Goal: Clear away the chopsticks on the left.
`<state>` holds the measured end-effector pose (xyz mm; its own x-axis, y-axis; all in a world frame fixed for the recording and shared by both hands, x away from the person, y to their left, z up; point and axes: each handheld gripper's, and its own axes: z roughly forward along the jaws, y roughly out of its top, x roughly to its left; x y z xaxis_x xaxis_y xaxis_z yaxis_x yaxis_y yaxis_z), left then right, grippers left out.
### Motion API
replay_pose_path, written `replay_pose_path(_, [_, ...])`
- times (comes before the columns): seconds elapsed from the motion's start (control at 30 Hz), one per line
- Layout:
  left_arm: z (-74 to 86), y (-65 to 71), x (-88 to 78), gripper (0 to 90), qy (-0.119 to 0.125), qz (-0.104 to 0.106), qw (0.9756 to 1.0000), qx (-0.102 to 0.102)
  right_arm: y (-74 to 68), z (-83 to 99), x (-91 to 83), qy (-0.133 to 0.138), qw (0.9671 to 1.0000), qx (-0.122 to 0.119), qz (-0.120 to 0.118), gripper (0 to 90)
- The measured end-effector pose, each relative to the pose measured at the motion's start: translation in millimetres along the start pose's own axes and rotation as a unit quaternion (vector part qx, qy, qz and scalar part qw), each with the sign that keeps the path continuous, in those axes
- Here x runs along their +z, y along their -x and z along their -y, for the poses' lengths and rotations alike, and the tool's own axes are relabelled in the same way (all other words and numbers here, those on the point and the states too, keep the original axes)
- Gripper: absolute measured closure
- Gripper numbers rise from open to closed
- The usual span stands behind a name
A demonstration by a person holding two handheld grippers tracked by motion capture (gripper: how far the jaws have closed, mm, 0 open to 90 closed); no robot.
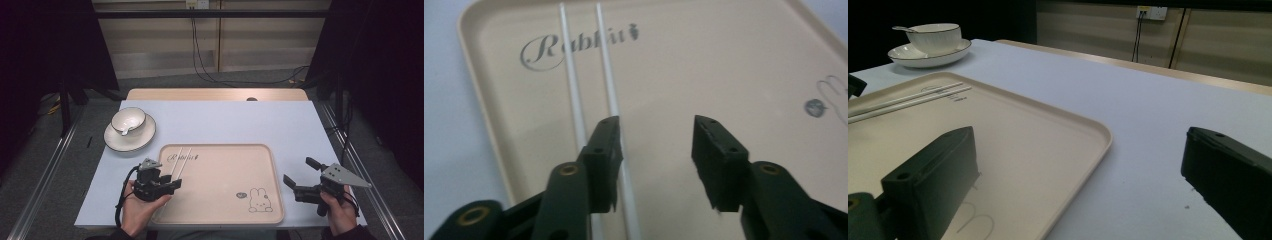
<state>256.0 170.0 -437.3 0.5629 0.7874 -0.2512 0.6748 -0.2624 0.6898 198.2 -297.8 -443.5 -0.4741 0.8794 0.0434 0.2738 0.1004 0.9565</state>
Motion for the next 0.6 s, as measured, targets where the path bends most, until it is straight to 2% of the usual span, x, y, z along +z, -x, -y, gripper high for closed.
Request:
replay_pose_path(0.07, [-1.9, -1.2, -5.9, 41.4, 0.024, 0.009, 0.9996, 0.014, 0.1, 0.1, 0.2, 0.0, 1.0, -0.001, 0.0, 1.2])
replay_pose_path(0.1, [-2.5, -2.6, -8.6, 37.4, 0.026, 0.009, 0.9994, 0.023, 0.3, 0.1, 0.4, 0.0, 1.0, -0.003, 0.0, 1.2])
replay_pose_path(0.2, [-2.9, -7.7, -18.0, 26.5, 0.063, 0.013, 0.997, 0.042, 0.0, 0.1, 0.2, 0.001, 1.0, -0.001, 0.002, 1.2])
replay_pose_path(0.27, [-3.0, -12.5, -25.5, 21.8, 0.084, 0.02, 0.9944, 0.061, 0.2, 0.1, 0.3, 0.0, 1.0, -0.002, 0.0, 1.2])
replay_pose_path(0.37, [-2.7, -17.4, -36.8, 13.4, 0.116, 0.007, 0.9891, 0.09, 0.3, 0.1, 0.5, 0.0, 1.0, -0.003, 0.001, 1.2])
replay_pose_path(0.47, [-1.4, -24.4, -47.4, 6.9, 0.138, 0.004, 0.9849, 0.104, 0.2, 0.1, 0.4, 0.001, 1.0, -0.002, 0.002, 1.2])
replay_pose_path(0.53, [1.7, -29.5, -53.2, 3.9, 0.156, 0.002, 0.9811, 0.115, 0.1, 0.1, 0.2, 0.0, 1.0, 0.0, 0.0, 1.2])
replay_pose_path(0.6, [5.4, -32.8, -58.0, 3.6, 0.167, -0.017, 0.9786, 0.119, 0.1, 0.0, 0.2, 0.001, 1.0, 0.001, 0.003, 1.2])
